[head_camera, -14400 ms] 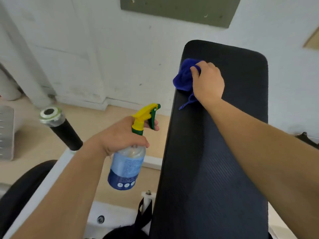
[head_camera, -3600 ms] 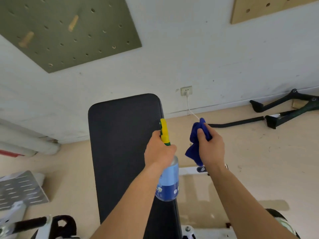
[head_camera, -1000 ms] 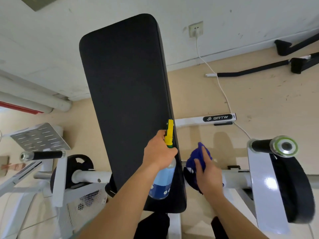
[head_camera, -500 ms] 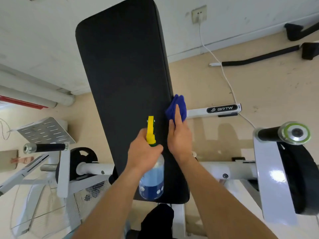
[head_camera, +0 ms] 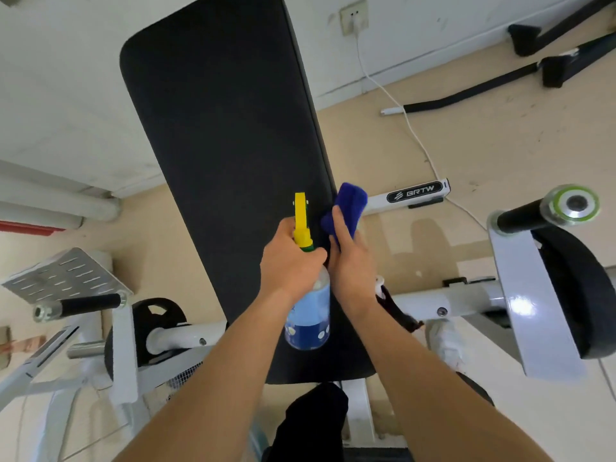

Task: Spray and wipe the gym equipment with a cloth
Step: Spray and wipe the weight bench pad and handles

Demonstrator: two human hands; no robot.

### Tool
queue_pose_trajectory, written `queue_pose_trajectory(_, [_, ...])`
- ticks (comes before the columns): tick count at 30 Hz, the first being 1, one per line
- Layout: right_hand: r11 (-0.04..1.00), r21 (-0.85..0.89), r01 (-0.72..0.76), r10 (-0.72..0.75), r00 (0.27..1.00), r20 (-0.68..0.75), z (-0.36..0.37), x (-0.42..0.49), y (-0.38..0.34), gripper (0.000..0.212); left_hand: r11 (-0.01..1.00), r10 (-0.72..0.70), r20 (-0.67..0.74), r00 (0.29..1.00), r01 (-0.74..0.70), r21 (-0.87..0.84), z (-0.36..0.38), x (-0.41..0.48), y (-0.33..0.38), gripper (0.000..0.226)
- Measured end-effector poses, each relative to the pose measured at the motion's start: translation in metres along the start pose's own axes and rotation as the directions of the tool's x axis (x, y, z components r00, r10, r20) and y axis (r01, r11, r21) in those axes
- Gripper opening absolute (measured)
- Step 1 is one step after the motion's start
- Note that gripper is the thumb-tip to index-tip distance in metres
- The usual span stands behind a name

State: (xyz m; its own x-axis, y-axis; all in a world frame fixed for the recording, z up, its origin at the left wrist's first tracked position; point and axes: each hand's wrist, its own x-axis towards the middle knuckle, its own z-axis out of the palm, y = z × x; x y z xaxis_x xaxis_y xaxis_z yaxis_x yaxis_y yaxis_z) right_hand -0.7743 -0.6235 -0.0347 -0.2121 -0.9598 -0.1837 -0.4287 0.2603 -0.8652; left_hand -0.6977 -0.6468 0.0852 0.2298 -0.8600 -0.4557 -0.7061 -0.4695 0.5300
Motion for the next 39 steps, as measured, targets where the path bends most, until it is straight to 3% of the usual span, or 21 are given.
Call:
queue_pose_trajectory(4, [0.976,-0.215,0.038,-0.017,0.995,0.095,0.0,-0.075,0.056,0.072,0.983,0.04,0.126,0.991,-0.062,0.174,0.006,-0.009,-0.012,0.041])
queue_pose_trajectory(8, [0.991,-0.134,0.023,0.001,0.984,0.176,-0.027,-0.084,0.072,0.058,0.977,-0.023,0.227,0.974,-0.027,0.212,0.025,-0.025,-0.026,0.046])
queue_pose_trajectory(13, [0.972,0.033,-0.231,0.233,0.967,-0.101,-0.082,-0.054,0.062,0.043,0.97,-0.112,0.249,0.962,0.052,0.237,0.058,-0.044,-0.036,0.041])
queue_pose_trajectory(16, [0.932,0.231,-0.281,0.32,0.935,-0.153,-0.105,-0.033,0.047,0.041,0.963,-0.115,0.229,0.967,0.051,0.266,0.075,-0.055,-0.038,0.031])
queue_pose_trajectory(20, [0.899,0.373,-0.229,0.224,0.973,0.058,-0.089,0.006,0.024,0.046,0.968,-0.197,0.14,0.97,0.169,0.186,0.084,-0.071,-0.045,0.028])
queue_pose_trajectory(24, [0.986,0.169,0.003,-0.038,0.978,0.204,-0.032,0.012,0.013,0.053,0.98,-0.197,0.014,0.98,0.197,0.033,0.07,-0.08,-0.052,0.028])
queue_pose_trajectory(28, [0.997,-0.024,0.073,-0.067,0.981,0.182,-0.01,-0.065,0.064,0.058,0.989,-0.147,-0.088,0.985,0.149,0.017,0.044,-0.073,-0.046,0.033])
queue_pose_trajectory(30, [0.993,-0.055,0.106,-0.089,0.964,0.249,-0.011,-0.11,0.097,0.061,0.992,-0.095,-0.093,0.991,0.102,0.074,0.037,-0.066,-0.042,0.032])
queue_pose_trajectory(33, [0.998,-0.04,0.04,-0.025,0.942,0.335,-0.02,-0.132,0.121,0.056,0.991,-0.033,-0.063,0.997,0.041,0.131,0.034,-0.063,-0.039,0.035])
queue_pose_trajectory(39, [0.985,0.131,0.112,-0.127,0.986,0.109,-0.023,-0.038,0.055,0.047,0.996,-0.053,-0.039,0.998,0.056,0.063,0.039,-0.072,-0.055,0.032])
